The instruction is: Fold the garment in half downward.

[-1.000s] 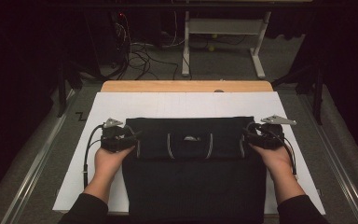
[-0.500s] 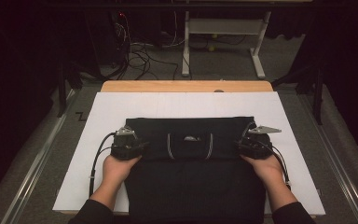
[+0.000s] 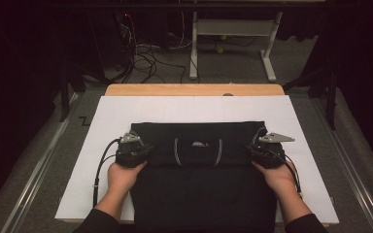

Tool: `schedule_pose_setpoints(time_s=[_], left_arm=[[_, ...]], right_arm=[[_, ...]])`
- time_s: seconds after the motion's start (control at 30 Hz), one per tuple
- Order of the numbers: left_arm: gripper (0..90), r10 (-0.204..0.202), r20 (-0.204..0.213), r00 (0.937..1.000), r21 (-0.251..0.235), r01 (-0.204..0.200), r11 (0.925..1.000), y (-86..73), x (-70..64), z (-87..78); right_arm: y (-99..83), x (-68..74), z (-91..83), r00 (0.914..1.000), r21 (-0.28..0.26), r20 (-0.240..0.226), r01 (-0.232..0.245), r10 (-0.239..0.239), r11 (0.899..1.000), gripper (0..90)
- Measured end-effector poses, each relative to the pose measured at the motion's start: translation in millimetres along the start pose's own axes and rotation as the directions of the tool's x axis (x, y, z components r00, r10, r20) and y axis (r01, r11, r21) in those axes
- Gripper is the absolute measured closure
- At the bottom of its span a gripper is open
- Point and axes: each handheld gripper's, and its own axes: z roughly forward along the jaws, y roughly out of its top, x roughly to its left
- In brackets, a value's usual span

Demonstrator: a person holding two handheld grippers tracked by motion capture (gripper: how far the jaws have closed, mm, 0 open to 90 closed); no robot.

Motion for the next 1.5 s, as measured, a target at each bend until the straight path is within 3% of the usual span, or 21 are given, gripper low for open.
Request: schedule_pose_setpoints(time_s=[0.67, 0.9, 1.23, 1.5], left_arm=[[71.4, 0.074, 0.026, 0.9969, -0.101, -0.071, 0.9923, -6.0, -21.5, -54.8], [71.4, 0.097, 0.044, 0.9943, -0.079, -0.093, 0.9925, -22.9, -30.6, -62.2], [71.1, 0.086, 0.066, 0.9941, -0.041, -0.084, 0.9956, -53.0, -37.0, -65.8], [71.0, 0.09, 0.094, 0.9916, -0.049, -0.085, 0.9951, -64.3, -44.5, -75.0]], right_arm=[[-1.6, 11.1, -58.5, 0.9994, -0.15, -0.016, 0.03, -0.032, 0.988, 77.1], [-21.2, 18.1, -70.8, 0.9991, -0.153, -0.016, 0.036, -0.039, 0.988, 77.0], [-48.9, 28.9, -79.7, 0.9988, -0.138, -0.038, 0.026, -0.032, 0.99, 77.0], [-63.6, 32.5, -87.0, 0.9985, -0.145, -0.054, 0.006, -0.014, 0.989, 76.8]])
